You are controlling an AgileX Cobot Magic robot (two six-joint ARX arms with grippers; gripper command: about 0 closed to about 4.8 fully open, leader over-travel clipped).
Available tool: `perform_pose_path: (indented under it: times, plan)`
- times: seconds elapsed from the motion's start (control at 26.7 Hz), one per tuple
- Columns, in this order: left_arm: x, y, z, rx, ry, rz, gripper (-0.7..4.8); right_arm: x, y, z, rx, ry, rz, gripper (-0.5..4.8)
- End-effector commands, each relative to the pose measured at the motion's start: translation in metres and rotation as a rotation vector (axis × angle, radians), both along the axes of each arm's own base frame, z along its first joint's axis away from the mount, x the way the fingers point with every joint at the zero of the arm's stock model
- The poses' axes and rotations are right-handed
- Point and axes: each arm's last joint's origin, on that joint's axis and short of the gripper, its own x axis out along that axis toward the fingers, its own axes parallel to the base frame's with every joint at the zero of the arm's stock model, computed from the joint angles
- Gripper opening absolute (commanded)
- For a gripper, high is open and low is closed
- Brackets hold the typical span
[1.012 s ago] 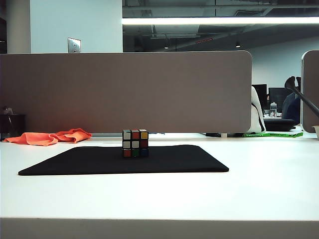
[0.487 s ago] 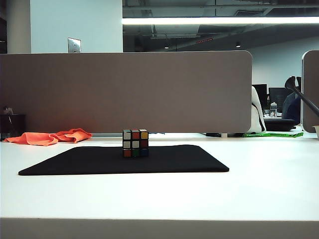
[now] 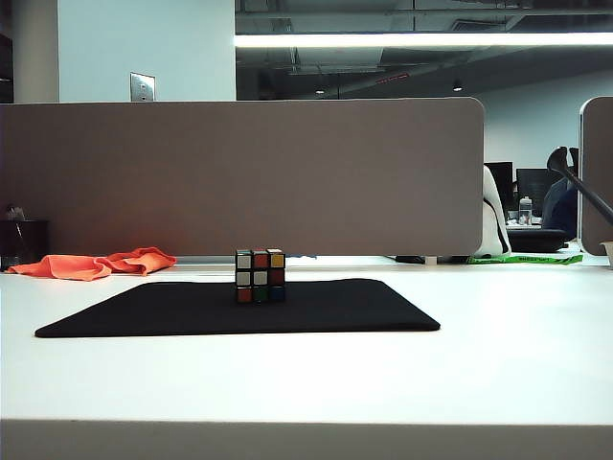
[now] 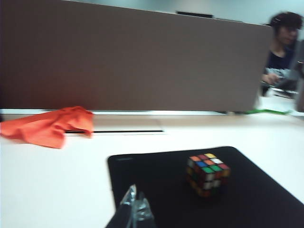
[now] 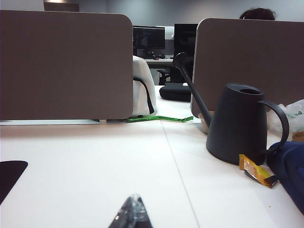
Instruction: Pick up the cube on the right side of the mouse pad, then place it in the center of the mouse pad.
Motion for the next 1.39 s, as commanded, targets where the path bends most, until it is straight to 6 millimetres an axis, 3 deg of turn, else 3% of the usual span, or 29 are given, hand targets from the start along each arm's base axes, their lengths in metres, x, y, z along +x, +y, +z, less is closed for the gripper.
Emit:
perform_pose_path:
  times: [0.04, 0.26, 0.45, 0.75, 0.97, 1.39]
  plan:
    - [0.003, 0.001, -0.006, -0.005, -0.038, 0.037, -0.06, 0.0, 0.001, 0.002, -0.001, -0.021, 0.025, -0.01]
    - [0.009, 0.002, -0.022, 0.003, -0.01, 0.061, -0.06, 0.0, 0.0, 0.002, -0.002, -0.02, 0.024, -0.01]
    - [0.01, 0.002, -0.026, 0.12, -0.029, 0.079, -0.06, 0.0, 0.001, -0.001, 0.004, 0.01, 0.027, -0.01]
    - [0.01, 0.004, -0.028, 0.111, -0.003, 0.161, -0.06, 0.001, 0.001, -0.005, 0.006, 0.05, 0.051, -0.01]
    - [0.014, 0.004, -0.044, 0.088, 0.054, 0.154, -0.06, 0.001, 0.001, -0.008, 0.012, 0.085, 0.039, -0.01]
    - [0.014, 0.004, -0.044, 0.073, 0.055, 0.156, -0.06, 0.002, 0.001, -0.01, 0.001, 0.103, 0.041, -0.01]
